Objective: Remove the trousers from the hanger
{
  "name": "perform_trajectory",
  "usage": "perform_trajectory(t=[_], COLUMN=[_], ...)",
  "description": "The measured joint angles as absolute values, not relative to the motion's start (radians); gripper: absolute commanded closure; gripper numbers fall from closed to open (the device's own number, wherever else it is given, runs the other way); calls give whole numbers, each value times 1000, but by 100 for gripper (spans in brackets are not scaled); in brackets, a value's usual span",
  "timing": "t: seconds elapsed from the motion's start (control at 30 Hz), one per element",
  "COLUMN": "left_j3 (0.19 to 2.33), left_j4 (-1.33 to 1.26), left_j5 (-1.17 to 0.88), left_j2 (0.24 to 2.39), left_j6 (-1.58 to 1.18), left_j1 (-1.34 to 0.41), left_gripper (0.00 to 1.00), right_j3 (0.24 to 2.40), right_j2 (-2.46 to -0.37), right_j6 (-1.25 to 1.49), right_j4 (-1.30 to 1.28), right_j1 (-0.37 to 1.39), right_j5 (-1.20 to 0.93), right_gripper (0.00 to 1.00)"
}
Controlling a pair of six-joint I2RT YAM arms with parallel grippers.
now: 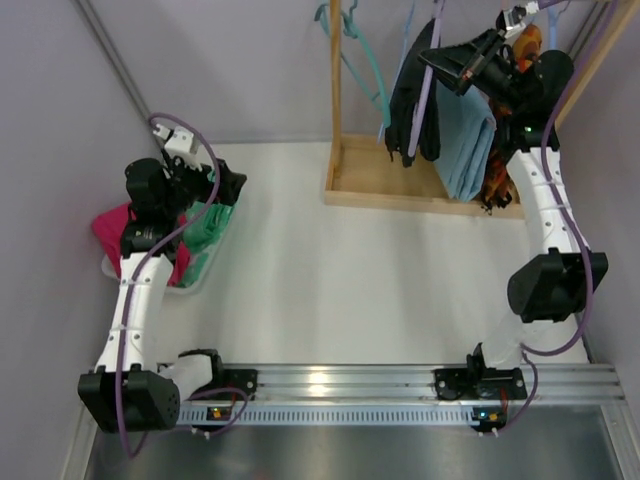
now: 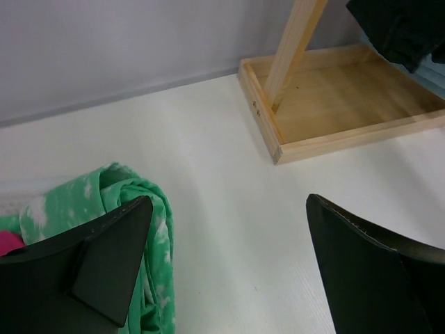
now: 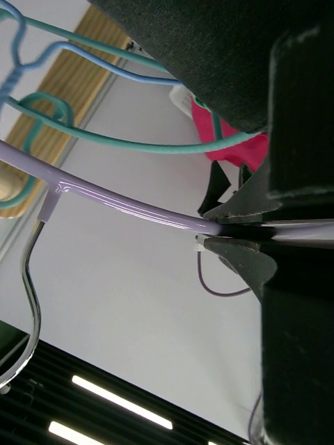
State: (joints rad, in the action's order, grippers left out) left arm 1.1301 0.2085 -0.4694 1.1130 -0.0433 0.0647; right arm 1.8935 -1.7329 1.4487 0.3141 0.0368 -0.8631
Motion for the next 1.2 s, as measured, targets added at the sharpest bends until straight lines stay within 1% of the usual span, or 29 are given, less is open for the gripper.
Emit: perform_trajectory(t=[0.13, 0.3, 0.53, 0.73, 0.87, 1.03, 1.2], left_j3=[1117, 1102, 1038, 1009, 1008, 1007, 1007], left_j4=[154, 116, 80, -2, -81, -202, -308], left_j5=[-560, -610, -604, -512, -385, -213, -106], left_j2=[1104, 1104, 1104, 1111, 1127, 1167, 1255], left_j6=[36, 140, 266, 299, 278, 244, 235], left_j1=[49, -16, -216, -466, -680, -937, -1067], left_gripper=[2, 1, 1, 1, 1, 2, 1], right_j3=[1779, 1620, 1417, 1217, 1131, 1072, 1064], right_j2=[-1648, -1515, -1341, -1224, -1172, -1092, -1018], right_j6=[1473, 1501, 1519, 1514, 1504, 1461, 1418], right_j4=[375, 459, 530, 534, 502, 448, 390], right_j1=[37, 37, 27, 18, 17, 17, 17], right_j5=[-907, -959, -1032, -1094, -1113, -1125, -1133], right_gripper=[100, 100, 100, 100, 100, 100, 100])
